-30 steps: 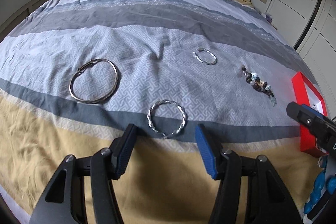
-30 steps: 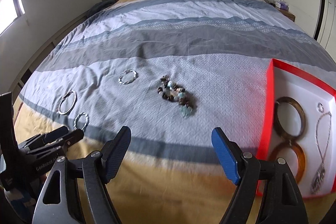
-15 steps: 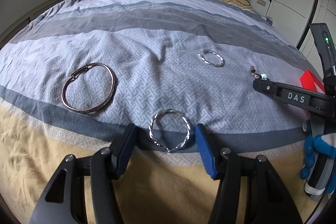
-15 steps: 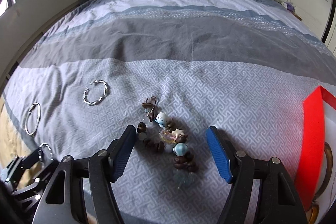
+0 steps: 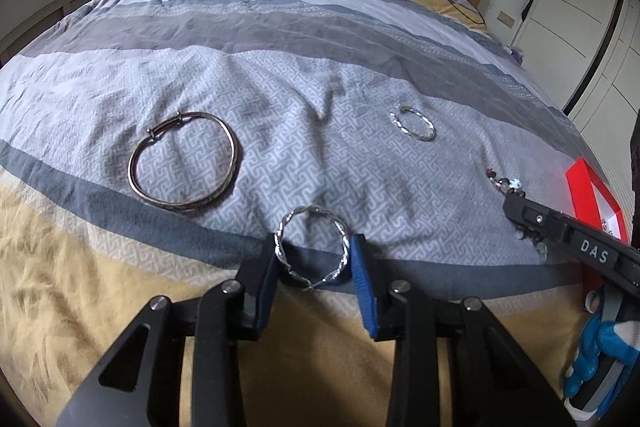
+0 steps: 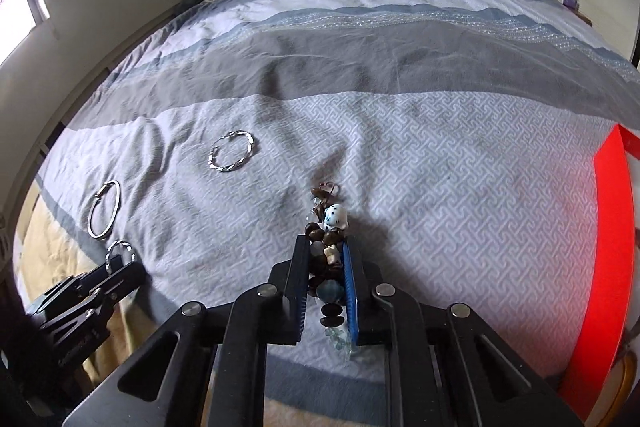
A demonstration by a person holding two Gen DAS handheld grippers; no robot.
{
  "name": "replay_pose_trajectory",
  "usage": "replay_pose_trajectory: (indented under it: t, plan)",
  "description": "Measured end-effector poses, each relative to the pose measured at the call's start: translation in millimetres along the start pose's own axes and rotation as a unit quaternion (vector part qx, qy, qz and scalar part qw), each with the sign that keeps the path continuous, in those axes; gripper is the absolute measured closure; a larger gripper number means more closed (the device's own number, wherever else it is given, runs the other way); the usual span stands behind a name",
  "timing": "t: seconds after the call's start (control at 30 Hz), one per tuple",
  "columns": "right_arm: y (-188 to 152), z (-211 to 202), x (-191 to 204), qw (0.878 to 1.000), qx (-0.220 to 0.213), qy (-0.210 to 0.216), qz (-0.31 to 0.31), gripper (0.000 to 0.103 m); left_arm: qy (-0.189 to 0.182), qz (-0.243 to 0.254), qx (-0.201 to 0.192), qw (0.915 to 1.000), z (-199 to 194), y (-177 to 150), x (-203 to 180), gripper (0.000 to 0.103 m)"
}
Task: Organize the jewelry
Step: 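Grasp the twisted silver bangle with the left tool while the right tool grasps the beaded bracelet, then carry the twisted bangle and beaded bracelet with both tools over the red box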
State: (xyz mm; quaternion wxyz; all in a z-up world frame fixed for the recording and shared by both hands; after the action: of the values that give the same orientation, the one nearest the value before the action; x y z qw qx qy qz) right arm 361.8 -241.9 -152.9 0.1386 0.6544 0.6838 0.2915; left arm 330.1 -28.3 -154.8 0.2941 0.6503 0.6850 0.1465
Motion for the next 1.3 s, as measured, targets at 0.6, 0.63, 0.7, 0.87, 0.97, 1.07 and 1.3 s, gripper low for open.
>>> replay_pose_trajectory:
  t: [0.6,0.63,0.7,0.87,0.97,1.07,1.3]
  plan:
    - [-36.5,-111.1,27.8,0.998,-0.052,0.031,0.021,0.088,-0.026,-0.002,-0.015,0.9995,-87.2,-14.4,-9.7,0.071]
    - [-37.6,-117.8,29.3,0.998,-0.055,0.031,0.021,0.088,-0.027,-0.001,-0.018,0.9995,-95.3,-15.8,-10.8,0.071]
    - [-43.0,-134.4,32.9,0.997,-0.062,0.031,0.021,0.088,-0.031,0.002,-0.025,0.9992,-110.3,-18.6,-13.9,0.071]
    - [-58.8,-178.3,44.1,0.996,-0.084,0.031,0.019,0.088,-0.042,0.012,-0.047,0.9980,-153.5,-27.5,-24.0,0.071]
    - [-71.0,-203.2,49.1,0.995,-0.095,0.029,0.015,0.088,-0.048,0.022,-0.057,0.9970,-177.3,-34.2,-33.0,0.071]
    - [-85.9,-225.9,50.1,0.994,-0.105,0.031,0.020,0.088,-0.056,0.031,-0.064,0.9959,-199.0,-41.9,-41.8,0.071]
    - [-116.4,-271.3,43.3,0.990,-0.132,0.023,0.034,0.088,-0.071,0.055,-0.080,0.9928,-243.9,-66.0,-65.8,0.071]
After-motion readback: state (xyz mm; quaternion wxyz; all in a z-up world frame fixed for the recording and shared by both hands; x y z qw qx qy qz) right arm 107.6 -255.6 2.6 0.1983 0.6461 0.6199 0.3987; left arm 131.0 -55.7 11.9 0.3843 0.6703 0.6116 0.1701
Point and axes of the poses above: each gripper's, at about its wrist camera, not at the fingertips, and z roughly the way its jaws point, x to its left, y to its top, the point moved 1 cm from there along z, roughly the way its jaws point, and after that the axes turned 4 degrees about -z, right-handed, at the moved point
